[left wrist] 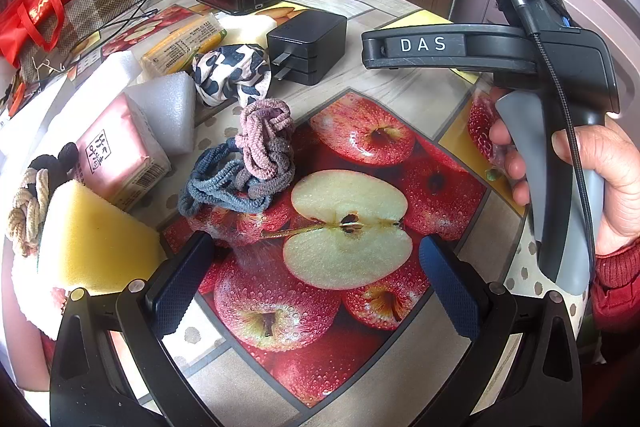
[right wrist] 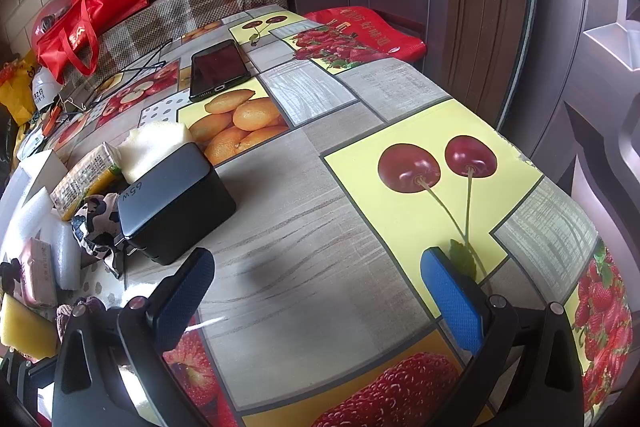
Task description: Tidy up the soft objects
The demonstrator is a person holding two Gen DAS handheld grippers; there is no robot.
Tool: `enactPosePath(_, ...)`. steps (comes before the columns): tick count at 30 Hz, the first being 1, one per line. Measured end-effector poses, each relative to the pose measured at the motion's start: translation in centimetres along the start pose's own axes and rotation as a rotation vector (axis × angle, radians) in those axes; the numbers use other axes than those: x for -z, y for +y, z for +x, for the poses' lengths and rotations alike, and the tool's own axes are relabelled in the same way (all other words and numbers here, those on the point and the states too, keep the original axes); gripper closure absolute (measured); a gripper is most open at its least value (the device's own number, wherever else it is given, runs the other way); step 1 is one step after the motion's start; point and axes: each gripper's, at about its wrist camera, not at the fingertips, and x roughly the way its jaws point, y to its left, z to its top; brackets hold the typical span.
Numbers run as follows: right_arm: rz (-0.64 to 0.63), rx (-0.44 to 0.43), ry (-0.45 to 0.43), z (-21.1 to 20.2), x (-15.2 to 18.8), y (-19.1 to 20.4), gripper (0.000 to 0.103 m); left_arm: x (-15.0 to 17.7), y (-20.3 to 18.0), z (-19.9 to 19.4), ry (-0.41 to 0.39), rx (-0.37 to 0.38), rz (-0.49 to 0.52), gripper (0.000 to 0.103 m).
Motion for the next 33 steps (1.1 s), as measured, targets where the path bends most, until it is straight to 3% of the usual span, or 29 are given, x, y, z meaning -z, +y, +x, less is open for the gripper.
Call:
enactPosePath(23, 0.017, -0.017, -0.008, -0.1, 0.3, -0.5, 0.0, 0.0, -0.4, -0.4, -0.015, 0.017, 0.044, 0.001)
enactPosePath(29, 0.127, -0.063, -0.052, -1.1, 0.4, -2.7, 0.0, 1.6, -1.4, -7.7, -0.227, 0.099, 0.037, 0.0)
enactPosePath(31, 0.162, -0.089, -0.074, -1.7, 0.6, -3.5, 0.0, 2.6, -0.4, -10.7, -0.299, 0.088, 0.004, 0.0)
enactPosePath(33, 0.177, -0.124, -0.11, -2.6, 0.9, -3.9, 0.0, 3.5, 1.4, -13.2, -0.36, 0.031, -0.055, 0.0)
